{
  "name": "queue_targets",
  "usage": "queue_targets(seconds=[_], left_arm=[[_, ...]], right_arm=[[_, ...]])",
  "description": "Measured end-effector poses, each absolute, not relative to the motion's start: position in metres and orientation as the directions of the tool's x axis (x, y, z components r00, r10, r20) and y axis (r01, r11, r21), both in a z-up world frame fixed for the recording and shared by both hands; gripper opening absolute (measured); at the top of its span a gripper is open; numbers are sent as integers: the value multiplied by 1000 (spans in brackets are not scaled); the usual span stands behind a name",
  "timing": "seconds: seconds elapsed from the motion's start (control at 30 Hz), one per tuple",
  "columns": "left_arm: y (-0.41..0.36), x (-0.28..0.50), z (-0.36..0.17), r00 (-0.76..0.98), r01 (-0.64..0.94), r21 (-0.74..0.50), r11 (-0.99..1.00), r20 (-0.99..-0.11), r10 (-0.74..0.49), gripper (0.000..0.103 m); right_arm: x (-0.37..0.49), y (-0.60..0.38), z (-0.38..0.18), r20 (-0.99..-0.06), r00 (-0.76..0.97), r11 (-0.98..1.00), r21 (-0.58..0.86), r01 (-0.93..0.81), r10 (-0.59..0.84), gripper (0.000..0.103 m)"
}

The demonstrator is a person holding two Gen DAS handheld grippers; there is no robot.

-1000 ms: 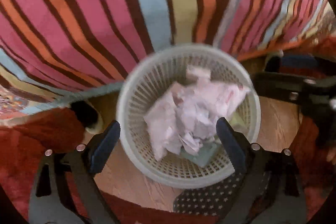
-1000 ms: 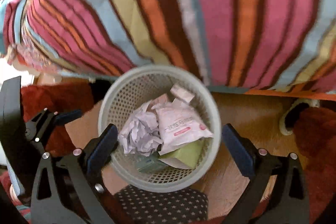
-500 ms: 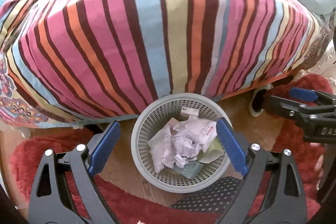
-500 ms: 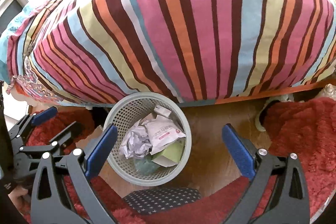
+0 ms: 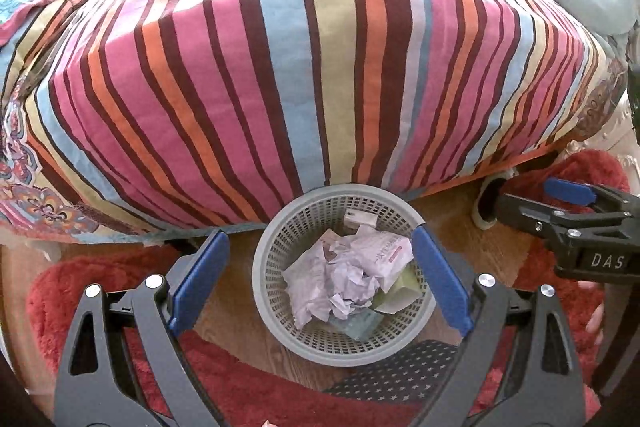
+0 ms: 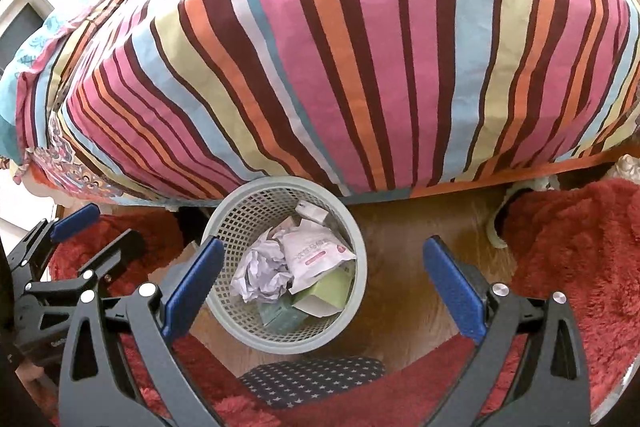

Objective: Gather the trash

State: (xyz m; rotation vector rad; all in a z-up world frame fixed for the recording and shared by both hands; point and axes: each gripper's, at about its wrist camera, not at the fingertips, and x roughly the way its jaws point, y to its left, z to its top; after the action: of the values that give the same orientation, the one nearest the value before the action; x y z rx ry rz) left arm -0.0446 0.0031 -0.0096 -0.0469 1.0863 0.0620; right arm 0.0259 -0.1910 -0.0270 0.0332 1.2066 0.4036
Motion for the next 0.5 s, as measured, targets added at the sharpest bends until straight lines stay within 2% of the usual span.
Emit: queue_targets(seconds=[0.5], left_arm=[[3,-45,-9,464,-82,-6,997,-885,33,90]], right_arm=[[24,-187,-29,-905,294,931,223,-290,309,95]])
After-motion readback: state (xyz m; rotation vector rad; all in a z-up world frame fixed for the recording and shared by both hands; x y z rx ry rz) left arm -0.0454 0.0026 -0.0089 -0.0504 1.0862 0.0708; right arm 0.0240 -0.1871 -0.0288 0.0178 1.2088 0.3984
